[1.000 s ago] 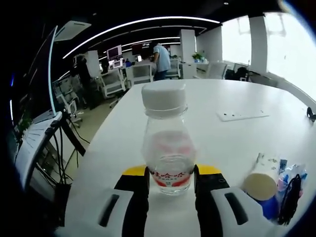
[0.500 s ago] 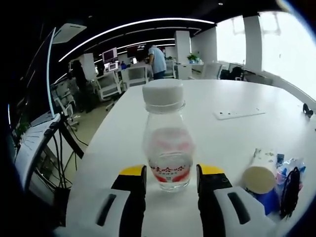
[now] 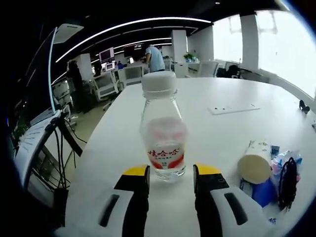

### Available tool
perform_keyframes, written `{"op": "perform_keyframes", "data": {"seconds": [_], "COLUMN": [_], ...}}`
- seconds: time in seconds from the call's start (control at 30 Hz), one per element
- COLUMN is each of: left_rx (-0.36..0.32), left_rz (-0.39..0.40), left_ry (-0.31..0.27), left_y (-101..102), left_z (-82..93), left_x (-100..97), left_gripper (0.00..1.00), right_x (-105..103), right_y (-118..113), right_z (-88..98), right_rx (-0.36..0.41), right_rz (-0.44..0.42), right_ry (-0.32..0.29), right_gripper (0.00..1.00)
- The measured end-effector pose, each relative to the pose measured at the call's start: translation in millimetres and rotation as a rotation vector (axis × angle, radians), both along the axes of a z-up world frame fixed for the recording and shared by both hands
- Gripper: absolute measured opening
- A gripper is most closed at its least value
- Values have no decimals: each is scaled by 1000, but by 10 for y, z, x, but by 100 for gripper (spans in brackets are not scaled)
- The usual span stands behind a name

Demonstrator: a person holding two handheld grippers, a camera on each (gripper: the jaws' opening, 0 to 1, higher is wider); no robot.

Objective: Arrange the tabletop items into an orderly group along one side of the table until the central work area is clear of visible clutter.

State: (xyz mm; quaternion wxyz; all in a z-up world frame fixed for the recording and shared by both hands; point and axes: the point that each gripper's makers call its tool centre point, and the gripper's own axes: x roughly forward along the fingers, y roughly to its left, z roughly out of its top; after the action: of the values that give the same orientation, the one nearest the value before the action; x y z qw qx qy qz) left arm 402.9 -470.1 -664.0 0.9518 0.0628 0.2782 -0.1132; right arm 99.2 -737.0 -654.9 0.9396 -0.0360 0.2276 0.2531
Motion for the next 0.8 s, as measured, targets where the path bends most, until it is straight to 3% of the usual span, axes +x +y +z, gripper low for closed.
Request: {"op": "perform_keyframes", "data": {"seconds": [0.4, 0.63, 0.8], "left_rx": [-61, -109, -104], "left_rz": [-129, -212, -261], "left_ry": [-2, 2, 0], "left_y": [-290, -429, -524], "left_z": [-4, -40, -16], "left_x": [-252, -374, -427], "left_gripper": [35, 38, 38], "right_x": [34, 69, 78], "right_y": [-35, -82, -79], "right_z": [73, 123, 147], "right_rx": [-14, -3, 7], "right_rz": [-16, -45, -48], "right_ry": [-47, -76, -89], "right_gripper": [86, 92, 97]}}
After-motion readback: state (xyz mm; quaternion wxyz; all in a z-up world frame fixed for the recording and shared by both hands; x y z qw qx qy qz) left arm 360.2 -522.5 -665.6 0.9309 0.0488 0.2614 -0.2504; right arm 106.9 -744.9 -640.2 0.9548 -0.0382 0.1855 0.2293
